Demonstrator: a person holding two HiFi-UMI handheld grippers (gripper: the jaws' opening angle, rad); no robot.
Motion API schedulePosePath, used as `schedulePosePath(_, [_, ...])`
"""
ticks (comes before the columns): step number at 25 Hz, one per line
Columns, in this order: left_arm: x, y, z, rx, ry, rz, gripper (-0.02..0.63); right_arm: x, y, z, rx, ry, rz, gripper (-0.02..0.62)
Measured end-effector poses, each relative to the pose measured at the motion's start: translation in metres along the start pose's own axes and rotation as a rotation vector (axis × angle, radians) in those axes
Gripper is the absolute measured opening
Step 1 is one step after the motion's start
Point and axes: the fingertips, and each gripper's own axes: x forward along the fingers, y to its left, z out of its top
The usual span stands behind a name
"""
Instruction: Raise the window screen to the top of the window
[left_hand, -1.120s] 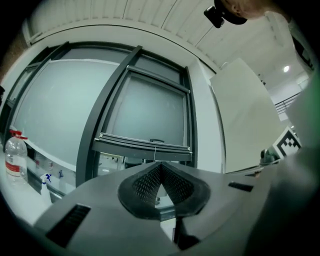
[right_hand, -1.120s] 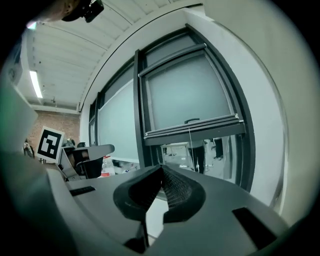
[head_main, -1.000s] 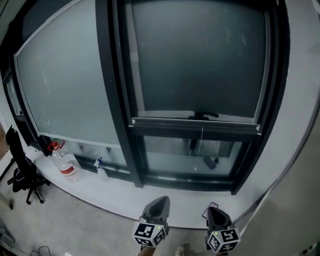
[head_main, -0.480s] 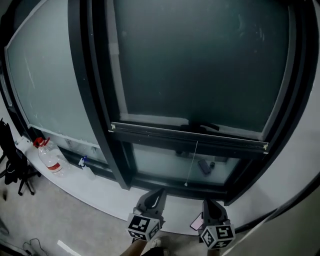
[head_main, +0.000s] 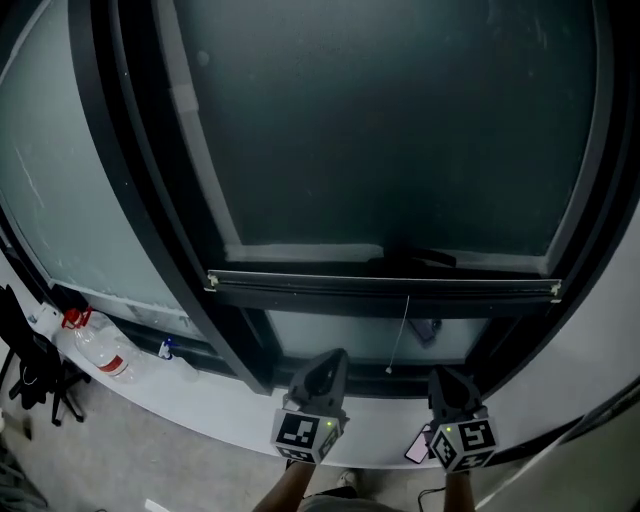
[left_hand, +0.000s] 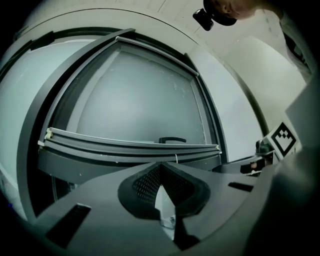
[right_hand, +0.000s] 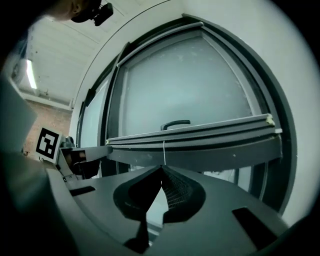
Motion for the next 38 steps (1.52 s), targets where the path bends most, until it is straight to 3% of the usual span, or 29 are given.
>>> schedulePosePath(5, [0.028,0.034,0.002,0.095,0.006,0.006,0.003,0.046,0.018,0.017,-0.056,-0.009,0.073,0.006])
schedulePosePath(8, [0.039,0.048,0.003,0.129,0.007,0.002,0.003,0.066,0.016,0.012,-0.072,0.017,0.027,0.005])
schedulePosePath(10, [0.044,0.049,0.009,0.188,0.004,-0.011,0.003,0.070,0.009,0.013,-0.162,0.042,-0.008,0.005])
schedulePosePath(12, [0.052,0.047,0.013,0.347,0.035,-0.036,0.005,0.076,0.004,0.023,-0.328,0.051,-0.011,0.005])
schedulePosePath(14, [0.065,0.045,0.010,0.565,0.112,-0.086,0.008,0.082,0.004,0.040,-0.561,0.053,0.027,0.008])
schedulePosePath(16, [0.076,0.039,0.012,0.762,0.183,-0.158,0.093,0.086,0.002,0.051,-0.770,0.104,0.087,0.048])
schedulePosePath(18, [0.084,0.037,0.018,0.936,0.242,-0.214,0.114,0.090,-0.007,0.056,-0.947,0.188,0.133,0.089])
schedulePosePath(20, [0.086,0.041,0.020,1.067,0.304,-0.251,0.114,0.095,-0.022,0.056,-1.105,0.283,0.144,0.089])
schedulePosePath(24, [0.087,0.046,0.017,1.232,0.415,-0.312,0.114,0.096,-0.059,0.050,-1.335,0.441,0.163,0.087])
schedulePosePath(28, [0.086,0.063,0.007,1.249,0.568,-0.313,0.113,0.091,-0.080,0.048,-1.410,0.538,0.184,0.073])
schedulePosePath(32, [0.088,0.070,0.007,1.295,0.610,-0.276,0.094,0.092,-0.082,0.046,-1.454,0.590,0.215,0.048])
schedulePosePath(36, [0.083,0.086,-0.005,1.273,0.746,-0.272,0.081,0.095,-0.080,0.047,-1.467,0.582,0.220,0.035])
schedulePosePath(38, [0.082,0.091,-0.006,1.241,0.770,-0.258,0.077,0.094,-0.080,0.047,-1.468,0.568,0.217,0.032])
